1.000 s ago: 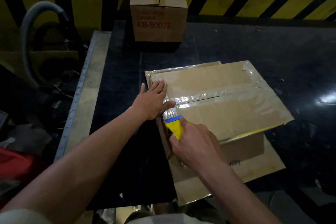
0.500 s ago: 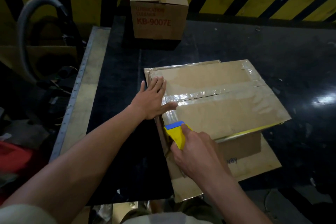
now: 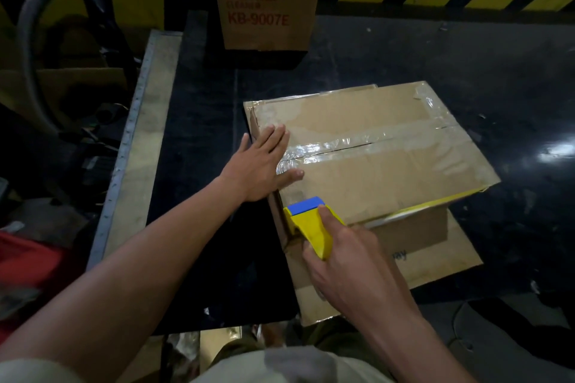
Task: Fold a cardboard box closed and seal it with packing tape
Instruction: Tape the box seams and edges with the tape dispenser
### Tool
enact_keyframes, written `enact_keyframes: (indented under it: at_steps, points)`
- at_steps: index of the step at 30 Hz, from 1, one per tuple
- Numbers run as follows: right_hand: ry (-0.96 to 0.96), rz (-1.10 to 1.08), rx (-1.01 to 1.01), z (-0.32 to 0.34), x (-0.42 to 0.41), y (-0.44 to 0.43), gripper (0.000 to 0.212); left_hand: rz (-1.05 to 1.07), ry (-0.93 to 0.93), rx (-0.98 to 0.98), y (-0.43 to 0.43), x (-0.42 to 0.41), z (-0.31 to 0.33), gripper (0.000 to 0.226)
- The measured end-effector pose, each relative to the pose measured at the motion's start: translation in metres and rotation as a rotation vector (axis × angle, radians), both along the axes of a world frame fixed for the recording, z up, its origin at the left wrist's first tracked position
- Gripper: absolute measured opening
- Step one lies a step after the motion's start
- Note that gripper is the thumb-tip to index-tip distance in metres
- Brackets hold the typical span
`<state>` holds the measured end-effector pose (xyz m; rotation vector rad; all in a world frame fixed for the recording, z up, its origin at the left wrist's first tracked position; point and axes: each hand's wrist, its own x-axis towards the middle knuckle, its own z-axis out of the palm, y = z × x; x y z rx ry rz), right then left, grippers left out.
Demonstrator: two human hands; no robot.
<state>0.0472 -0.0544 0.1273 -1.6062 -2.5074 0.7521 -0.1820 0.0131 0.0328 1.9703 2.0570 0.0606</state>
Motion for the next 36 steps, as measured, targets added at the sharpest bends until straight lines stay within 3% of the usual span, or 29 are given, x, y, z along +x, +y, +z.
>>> enact_keyframes:
  at_steps: [5, 10, 15, 20, 27, 36]
  points:
    - [-0.066, -0.014, 0.008, -0.005, -0.006, -0.002, 0.061, -0.040, 0.130, 0.069, -0.004, 0.012, 0.012, 0.090]
    - [-0.052, -0.001, 0.010, -0.006, -0.002, -0.006, 0.063, 0.014, -0.047, 0.016, -0.015, 0.020, 0.003, 0.086]
    - [-0.022, -0.003, 0.051, -0.007, 0.015, -0.022, 0.068, 0.013, -0.050, 0.017, -0.016, 0.018, 0.003, 0.087]
    - [-0.156, 0.076, 0.065, -0.014, 0.012, -0.025, 0.071, 0.015, -0.008, 0.011, -0.015, 0.022, 0.006, 0.086]
    - [-0.112, 0.016, 0.054, 0.000, 0.007, -0.021, 0.064, 0.073, -0.030, -0.023, -0.020, 0.032, 0.003, 0.102]
    - [-0.058, 0.001, 0.030, -0.001, 0.015, -0.032, 0.069, 0.072, -0.053, -0.018, -0.020, 0.029, 0.001, 0.101]
